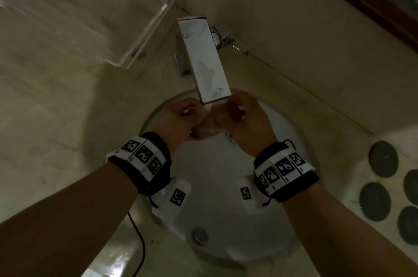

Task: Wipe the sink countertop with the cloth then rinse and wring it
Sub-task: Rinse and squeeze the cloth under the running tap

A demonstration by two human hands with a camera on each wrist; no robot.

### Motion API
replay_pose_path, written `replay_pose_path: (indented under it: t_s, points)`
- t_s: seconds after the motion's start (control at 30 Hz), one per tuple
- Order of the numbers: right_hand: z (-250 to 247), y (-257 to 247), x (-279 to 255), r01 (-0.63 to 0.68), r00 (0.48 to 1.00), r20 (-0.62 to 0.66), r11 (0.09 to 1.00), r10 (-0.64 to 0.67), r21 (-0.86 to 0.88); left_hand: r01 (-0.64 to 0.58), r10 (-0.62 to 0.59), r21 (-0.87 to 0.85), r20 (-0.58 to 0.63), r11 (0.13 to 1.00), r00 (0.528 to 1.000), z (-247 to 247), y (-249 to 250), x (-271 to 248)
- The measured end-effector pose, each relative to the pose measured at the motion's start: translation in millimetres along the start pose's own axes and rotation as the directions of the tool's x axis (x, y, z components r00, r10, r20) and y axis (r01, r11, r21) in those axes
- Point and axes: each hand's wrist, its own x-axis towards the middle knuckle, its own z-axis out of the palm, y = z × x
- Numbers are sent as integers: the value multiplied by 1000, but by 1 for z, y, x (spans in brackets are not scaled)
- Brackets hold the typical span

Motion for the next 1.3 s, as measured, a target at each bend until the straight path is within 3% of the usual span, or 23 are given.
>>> replay_pose_path:
  t_s: [0.1, 0.2, 0.37, 0.73, 0.9, 1.03, 1.3]
  points:
    - [4, -1, -3, 139, 986, 102, 990, -135, -34, -29, 29, -2, 71, 1000, 997, -2, 3, -1]
    - [7, -3, -4, 120, 983, 135, 992, -123, 30, -15, 15, -5, 97, 1000, 995, -8, 1, 0]
    - [4, -7, 4, 12, 1000, 15, 1000, -12, 28, -23, 10, 165, 80, 986, 997, -15, -8, 6]
    - [9, -8, 2, 33, 994, 102, 991, -47, 133, -103, 93, 76, 119, 992, 989, -7, 3, -4]
    - [7, 0, 11, -94, 995, -4, 966, 98, 241, -91, 88, 121, 29, 988, 996, -12, -1, 2]
    - [-1, 1, 12, -168, 983, -11, 917, 185, 362, -116, 120, 142, -20, 983, 993, -16, -1, 1]
    - [-5, 2, 9, -151, 987, -13, 948, 161, 281, -115, 117, 35, -76, 993, 990, -18, -4, 2]
